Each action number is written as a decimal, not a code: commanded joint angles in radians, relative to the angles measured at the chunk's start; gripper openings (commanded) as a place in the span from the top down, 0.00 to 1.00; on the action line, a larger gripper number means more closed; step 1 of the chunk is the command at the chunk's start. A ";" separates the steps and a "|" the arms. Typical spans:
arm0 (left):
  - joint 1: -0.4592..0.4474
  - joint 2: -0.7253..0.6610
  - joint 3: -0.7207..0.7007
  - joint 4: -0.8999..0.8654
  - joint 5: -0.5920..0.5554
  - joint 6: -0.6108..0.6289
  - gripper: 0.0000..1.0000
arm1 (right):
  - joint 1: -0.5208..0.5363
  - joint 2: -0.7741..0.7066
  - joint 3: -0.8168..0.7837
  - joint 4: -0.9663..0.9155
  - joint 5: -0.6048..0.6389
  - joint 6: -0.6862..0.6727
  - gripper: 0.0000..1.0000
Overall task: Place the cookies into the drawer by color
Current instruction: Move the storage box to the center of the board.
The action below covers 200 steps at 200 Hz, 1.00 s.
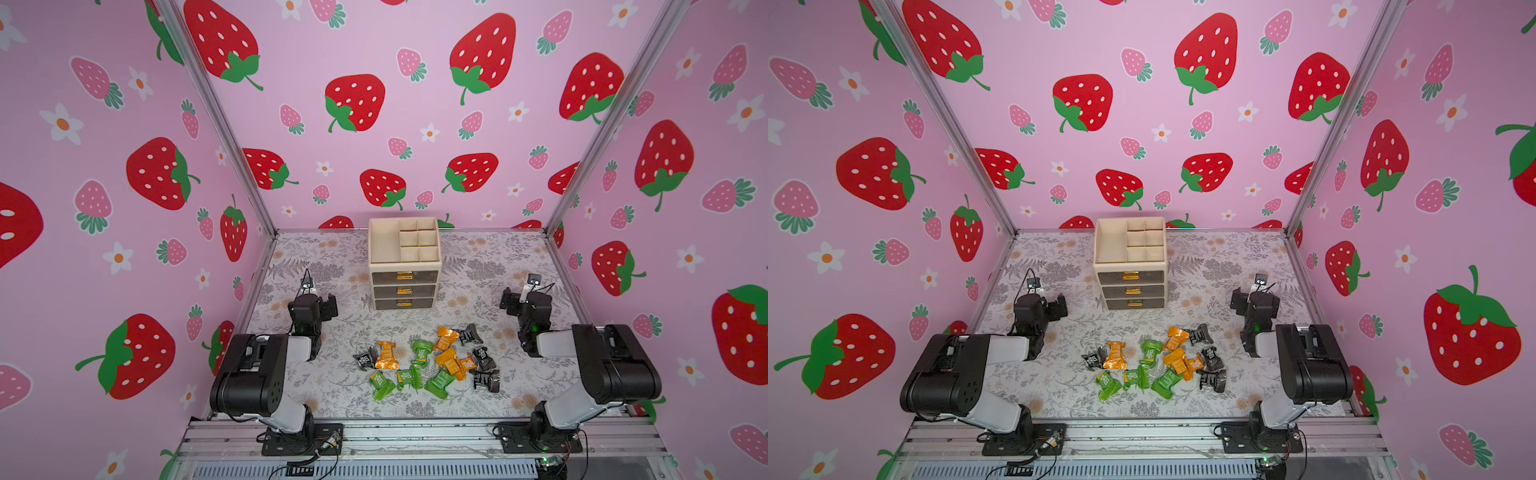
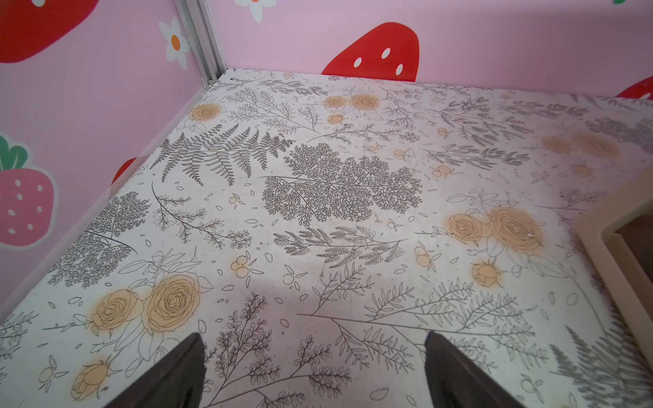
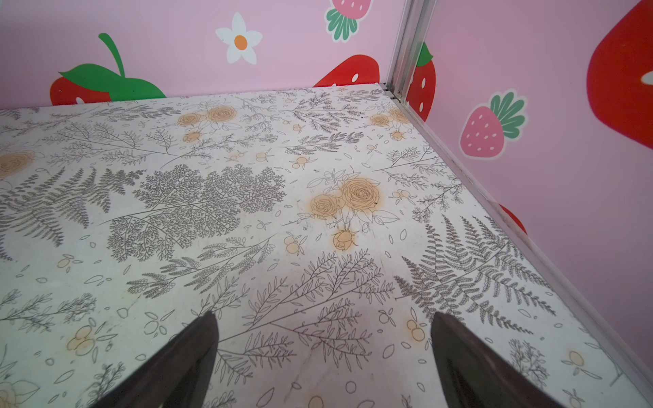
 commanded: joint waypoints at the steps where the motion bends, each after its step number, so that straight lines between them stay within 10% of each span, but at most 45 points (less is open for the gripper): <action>1: 0.000 -0.003 0.024 0.020 0.007 -0.009 0.00 | 0.000 -0.004 -0.002 0.014 0.008 0.010 0.01; 90: 0.000 -0.426 0.171 -0.450 -0.049 -0.215 0.00 | 0.027 -0.323 0.084 -0.350 -0.050 0.044 0.01; 155: -0.023 -0.461 0.362 -0.501 0.411 -0.579 0.00 | 0.032 -0.389 0.342 -0.570 -0.542 0.392 0.01; 200: -0.140 -0.277 0.568 -0.589 0.498 -0.553 0.03 | 0.174 -0.288 0.560 -0.751 -0.538 0.416 0.13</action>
